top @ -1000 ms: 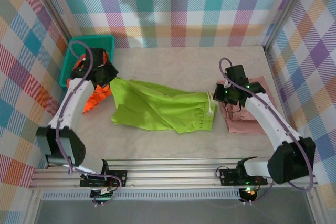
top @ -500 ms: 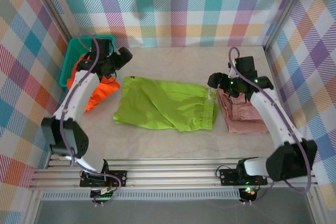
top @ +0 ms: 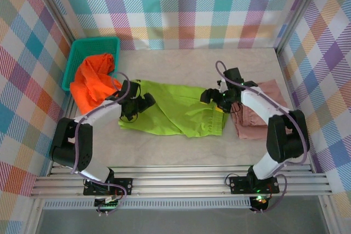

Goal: Fold and stack the shorts

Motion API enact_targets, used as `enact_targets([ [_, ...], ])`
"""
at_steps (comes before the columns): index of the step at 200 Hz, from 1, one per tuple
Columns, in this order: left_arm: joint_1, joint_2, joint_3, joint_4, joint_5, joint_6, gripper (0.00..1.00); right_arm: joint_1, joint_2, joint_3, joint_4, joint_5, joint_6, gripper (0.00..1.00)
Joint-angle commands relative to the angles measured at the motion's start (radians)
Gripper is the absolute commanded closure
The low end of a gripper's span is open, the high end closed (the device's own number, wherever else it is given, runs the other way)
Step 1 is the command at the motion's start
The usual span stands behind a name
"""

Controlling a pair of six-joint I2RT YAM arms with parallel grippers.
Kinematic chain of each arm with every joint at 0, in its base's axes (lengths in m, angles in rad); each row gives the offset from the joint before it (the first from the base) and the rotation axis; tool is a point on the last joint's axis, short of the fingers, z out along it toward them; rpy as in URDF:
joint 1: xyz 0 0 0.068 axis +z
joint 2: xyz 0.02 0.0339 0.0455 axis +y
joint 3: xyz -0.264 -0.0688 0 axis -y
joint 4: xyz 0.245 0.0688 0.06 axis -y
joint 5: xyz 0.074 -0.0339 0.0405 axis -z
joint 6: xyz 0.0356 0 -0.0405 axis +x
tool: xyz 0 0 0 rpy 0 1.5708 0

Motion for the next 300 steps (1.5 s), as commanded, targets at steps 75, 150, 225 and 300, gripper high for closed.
enact_targets([
  [75, -0.003, -0.294, -0.366, -0.073, -0.236, -0.108, 0.0, 0.009, 0.197, 0.07, 0.05, -0.075, -0.151, 0.08],
  [150, -0.003, -0.574, -0.266, -0.154, -0.134, -0.097, 0.0, 0.024, -0.082, 0.046, 0.094, -0.139, -0.081, 0.05],
  [225, -0.039, -0.374, -0.293, -0.011, -0.04, -0.159, 0.0, 0.119, -0.078, -0.113, 0.172, -0.201, 0.062, 0.05],
  [300, -0.024, -0.316, -0.42, -0.059, -0.225, -0.143, 0.0, -0.041, -0.033, -0.274, 0.096, -0.112, -0.091, 0.06],
])
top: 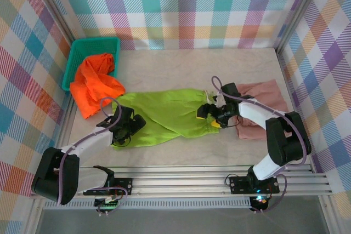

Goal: Fold and stack the shorts

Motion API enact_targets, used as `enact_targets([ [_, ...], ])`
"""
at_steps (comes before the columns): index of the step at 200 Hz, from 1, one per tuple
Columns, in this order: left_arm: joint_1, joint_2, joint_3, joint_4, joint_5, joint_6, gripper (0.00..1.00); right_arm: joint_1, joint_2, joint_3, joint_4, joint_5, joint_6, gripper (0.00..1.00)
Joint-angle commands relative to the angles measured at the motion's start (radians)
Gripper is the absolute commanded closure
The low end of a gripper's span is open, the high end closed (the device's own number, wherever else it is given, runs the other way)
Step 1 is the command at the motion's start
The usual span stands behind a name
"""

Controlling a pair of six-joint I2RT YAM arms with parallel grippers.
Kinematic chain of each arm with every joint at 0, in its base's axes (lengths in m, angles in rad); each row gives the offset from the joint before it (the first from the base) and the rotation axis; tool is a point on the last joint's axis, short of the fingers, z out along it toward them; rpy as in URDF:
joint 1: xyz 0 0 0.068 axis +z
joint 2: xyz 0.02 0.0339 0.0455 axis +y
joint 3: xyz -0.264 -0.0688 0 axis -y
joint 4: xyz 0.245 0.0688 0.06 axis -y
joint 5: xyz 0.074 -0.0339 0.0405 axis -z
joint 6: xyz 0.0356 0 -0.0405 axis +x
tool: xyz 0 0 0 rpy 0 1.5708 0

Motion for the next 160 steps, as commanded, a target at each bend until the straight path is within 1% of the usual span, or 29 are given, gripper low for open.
enact_targets([
  [1, 0.011, 0.01, -0.05, -0.06, -0.091, 0.007, 0.0, -0.067, 0.023, -0.034, -0.033, 0.027, -0.076, 0.06],
  [38, 0.031, -0.037, -0.035, -0.125, -0.128, 0.046, 0.0, -0.091, 0.033, -0.02, -0.065, 0.041, -0.117, 0.06],
  [67, 0.06, -0.088, -0.015, -0.18, -0.139, 0.086, 0.0, -0.108, -0.029, -0.007, -0.098, 0.053, -0.145, 0.05],
  [75, 0.067, -0.102, -0.007, -0.192, -0.13, 0.096, 0.0, -0.108, -0.052, 0.0, -0.11, 0.044, -0.159, 0.04],
  [93, 0.069, -0.141, 0.043, -0.205, -0.068, 0.122, 0.0, -0.108, -0.125, 0.018, -0.133, 0.036, -0.16, 0.03],
  [99, 0.069, -0.162, 0.062, -0.205, -0.046, 0.126, 0.0, -0.108, -0.152, 0.025, -0.14, 0.053, -0.156, 0.03],
  [106, 0.069, -0.181, 0.089, -0.207, -0.019, 0.13, 0.0, -0.108, -0.176, 0.037, -0.156, 0.087, -0.155, 0.0],
  [127, 0.064, -0.22, 0.163, -0.221, 0.045, 0.13, 0.0, -0.108, -0.201, 0.081, -0.199, 0.224, -0.168, 0.0],
  [141, 0.051, -0.22, 0.192, -0.214, 0.087, 0.122, 0.0, -0.108, -0.166, 0.113, -0.224, 0.298, -0.189, 0.01],
  [160, 0.031, -0.192, 0.192, -0.183, 0.132, 0.094, 0.0, -0.108, -0.08, 0.164, -0.25, 0.336, -0.212, 0.01],
])
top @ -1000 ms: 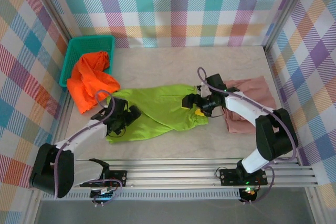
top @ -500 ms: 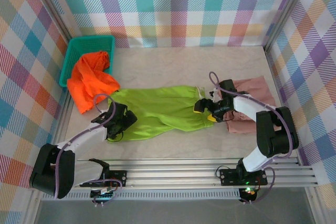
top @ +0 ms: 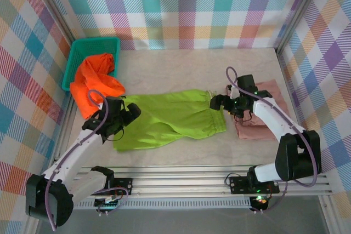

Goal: Fold and stack the shorts

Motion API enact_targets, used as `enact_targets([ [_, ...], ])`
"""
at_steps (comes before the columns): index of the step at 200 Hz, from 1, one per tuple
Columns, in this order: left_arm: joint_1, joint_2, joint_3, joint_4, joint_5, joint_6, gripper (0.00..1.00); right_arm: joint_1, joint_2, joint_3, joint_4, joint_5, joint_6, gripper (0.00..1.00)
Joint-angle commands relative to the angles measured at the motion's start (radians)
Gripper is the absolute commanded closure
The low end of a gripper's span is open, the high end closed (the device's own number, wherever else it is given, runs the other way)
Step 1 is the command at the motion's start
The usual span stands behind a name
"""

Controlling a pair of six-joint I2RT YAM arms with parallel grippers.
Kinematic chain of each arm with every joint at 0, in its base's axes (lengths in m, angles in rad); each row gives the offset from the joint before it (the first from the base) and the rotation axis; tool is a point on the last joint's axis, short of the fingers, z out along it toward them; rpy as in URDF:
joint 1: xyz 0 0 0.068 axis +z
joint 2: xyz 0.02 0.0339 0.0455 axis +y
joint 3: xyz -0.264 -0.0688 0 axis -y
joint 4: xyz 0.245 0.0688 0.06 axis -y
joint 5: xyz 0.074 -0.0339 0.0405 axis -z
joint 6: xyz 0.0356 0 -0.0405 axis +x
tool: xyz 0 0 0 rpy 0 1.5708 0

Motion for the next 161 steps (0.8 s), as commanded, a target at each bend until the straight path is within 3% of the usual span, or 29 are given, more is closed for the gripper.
enact_targets([
  [1, -0.022, 0.02, 0.01, 0.002, 0.091, -0.013, 0.0, -0.005, 0.094, 0.054, -0.078, 0.122, -0.054, 0.0],
  [41, -0.045, 0.104, -0.126, 0.141, 0.1, -0.069, 0.0, -0.005, 0.223, 0.103, -0.055, 0.133, -0.058, 0.0],
  [95, -0.05, 0.208, -0.228, 0.245, 0.077, -0.07, 0.0, 0.001, 0.311, 0.099, 0.0, -0.024, -0.034, 0.11],
  [120, -0.052, 0.214, -0.246, 0.251, 0.059, -0.069, 0.0, 0.013, 0.353, 0.104, -0.006, -0.027, -0.033, 0.12],
  [161, -0.053, 0.203, -0.251, 0.236, 0.044, -0.061, 0.0, 0.034, 0.382, 0.103, 0.006, -0.031, -0.036, 0.28],
])
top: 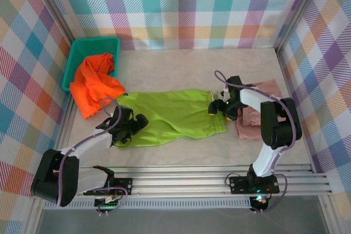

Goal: Fold and stack the shorts

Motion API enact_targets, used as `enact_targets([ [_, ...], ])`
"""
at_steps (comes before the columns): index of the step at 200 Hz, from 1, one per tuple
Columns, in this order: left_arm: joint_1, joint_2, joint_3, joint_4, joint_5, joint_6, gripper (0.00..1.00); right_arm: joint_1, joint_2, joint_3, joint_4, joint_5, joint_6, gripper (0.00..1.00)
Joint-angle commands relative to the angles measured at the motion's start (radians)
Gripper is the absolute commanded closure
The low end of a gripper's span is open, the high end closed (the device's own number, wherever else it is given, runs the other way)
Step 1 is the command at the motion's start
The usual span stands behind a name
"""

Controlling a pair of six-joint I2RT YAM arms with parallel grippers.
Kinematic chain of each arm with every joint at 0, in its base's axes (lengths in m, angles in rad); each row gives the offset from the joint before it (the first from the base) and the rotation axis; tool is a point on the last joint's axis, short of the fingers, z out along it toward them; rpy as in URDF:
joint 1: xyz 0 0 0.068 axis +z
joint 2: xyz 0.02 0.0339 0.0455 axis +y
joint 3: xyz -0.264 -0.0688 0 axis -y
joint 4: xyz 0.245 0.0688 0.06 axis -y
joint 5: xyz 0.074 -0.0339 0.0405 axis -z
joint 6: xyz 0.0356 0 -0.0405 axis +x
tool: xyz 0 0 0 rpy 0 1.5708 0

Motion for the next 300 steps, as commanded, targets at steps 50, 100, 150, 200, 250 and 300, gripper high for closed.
enact_targets([
  [50, -0.007, -0.037, -0.018, -0.083, -0.041, 0.008, 0.0, 0.055, 0.005, 0.03, 0.007, 0.052, -0.053, 0.75],
  [100, 0.0, -0.164, 0.061, -0.256, -0.12, 0.069, 0.0, 0.102, -0.117, 0.149, -0.151, 0.308, -0.147, 1.0],
  [150, 0.006, -0.234, 0.076, -0.272, -0.096, 0.081, 0.0, 0.153, -0.211, 0.355, -0.351, 0.609, -0.279, 1.0],
  [200, 0.0, -0.234, 0.059, -0.166, 0.031, 0.063, 0.0, 0.187, -0.188, 0.528, -0.457, 0.872, -0.375, 1.0],
  [250, -0.025, -0.229, 0.056, -0.1, 0.103, 0.034, 0.02, 0.287, -0.088, 0.703, -0.544, 1.095, -0.393, 1.0],
  [300, -0.045, -0.174, 0.051, -0.038, 0.103, 0.005, 0.05, 0.432, 0.059, 0.874, -0.714, 1.111, -0.202, 1.0],
])
